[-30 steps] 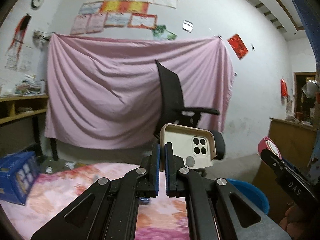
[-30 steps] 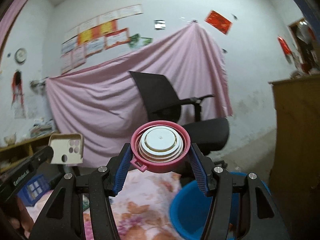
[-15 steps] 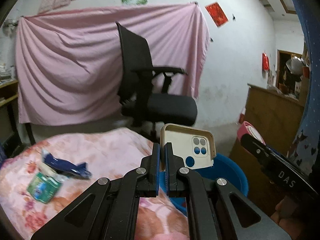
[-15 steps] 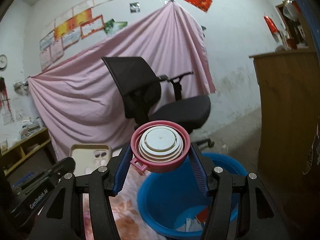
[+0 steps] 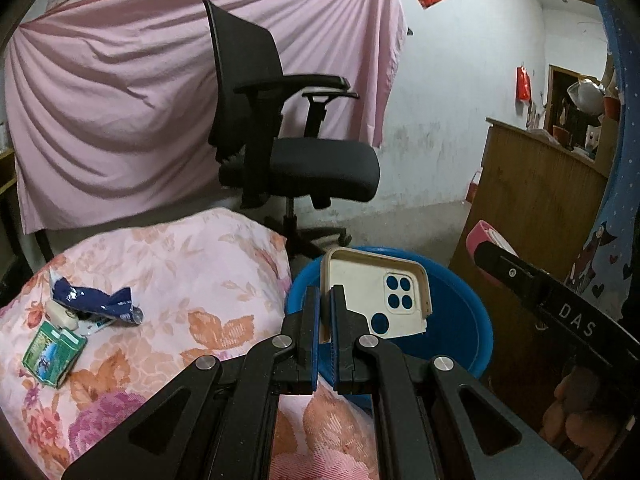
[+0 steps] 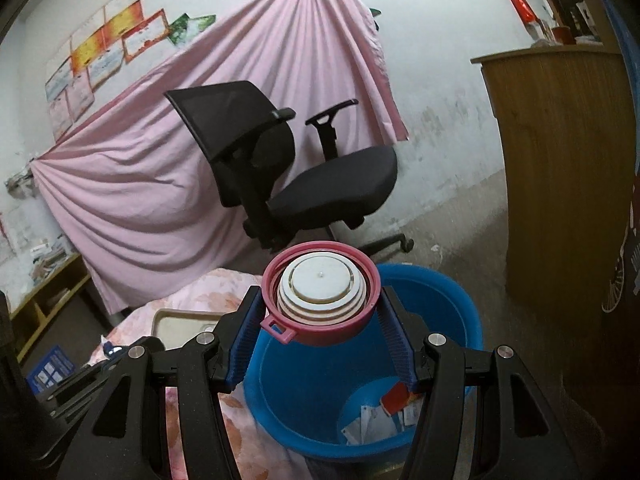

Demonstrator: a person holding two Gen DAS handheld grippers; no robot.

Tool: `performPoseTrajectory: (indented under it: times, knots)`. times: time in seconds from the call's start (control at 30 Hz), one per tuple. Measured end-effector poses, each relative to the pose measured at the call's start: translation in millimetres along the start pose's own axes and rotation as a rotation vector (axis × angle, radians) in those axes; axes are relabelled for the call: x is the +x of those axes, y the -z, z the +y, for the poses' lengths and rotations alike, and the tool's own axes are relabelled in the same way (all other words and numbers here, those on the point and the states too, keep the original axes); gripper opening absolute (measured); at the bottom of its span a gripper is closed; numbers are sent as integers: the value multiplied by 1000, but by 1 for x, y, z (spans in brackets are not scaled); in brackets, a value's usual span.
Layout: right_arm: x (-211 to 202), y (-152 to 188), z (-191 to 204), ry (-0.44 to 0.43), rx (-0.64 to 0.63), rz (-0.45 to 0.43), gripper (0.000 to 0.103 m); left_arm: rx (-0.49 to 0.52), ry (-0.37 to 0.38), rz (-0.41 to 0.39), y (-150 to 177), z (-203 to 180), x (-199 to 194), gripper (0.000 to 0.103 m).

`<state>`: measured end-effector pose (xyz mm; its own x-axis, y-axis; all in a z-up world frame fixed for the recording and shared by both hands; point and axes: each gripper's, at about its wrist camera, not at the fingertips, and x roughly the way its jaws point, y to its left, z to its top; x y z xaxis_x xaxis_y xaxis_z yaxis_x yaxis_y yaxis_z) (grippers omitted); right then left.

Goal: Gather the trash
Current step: 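Lower both tools over the blue bucket and open them to drop the items, then move both tools back over the bed toward the wrapper and green packet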

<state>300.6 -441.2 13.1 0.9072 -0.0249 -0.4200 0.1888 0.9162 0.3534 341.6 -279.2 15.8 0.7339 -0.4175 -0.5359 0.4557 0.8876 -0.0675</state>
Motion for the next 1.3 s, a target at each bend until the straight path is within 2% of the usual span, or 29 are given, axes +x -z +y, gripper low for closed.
performPoseTrajectory:
  times: [0.4, 0.83, 0.93, 1.0, 1.07, 1.23, 1.3]
  knots:
    - [11, 3, -6, 7, 23, 77, 56, -28, -2, 61, 6, 6, 10, 3]
    - [13, 3, -6, 0, 25, 85, 58, -52, -3, 99, 6, 15, 17, 7]
    - [12, 2, -5, 1, 22, 79, 58, -58, -2, 91, 6, 17, 15, 14]
    - [11, 1, -5, 0, 19, 72, 58, -68, 0, 80, 6, 19, 12, 23]
    - [11, 1, -4, -2, 15, 65, 58, -81, 1, 63, 6, 22, 9, 27]
    - [4, -3, 4, -11, -10, 12, 59, -106, -15, 16, 1, 33, -6, 30]
    - [-1, -4, 10, -21, -29, -23, 63, -122, -21, -12, -2, 40, -15, 38]
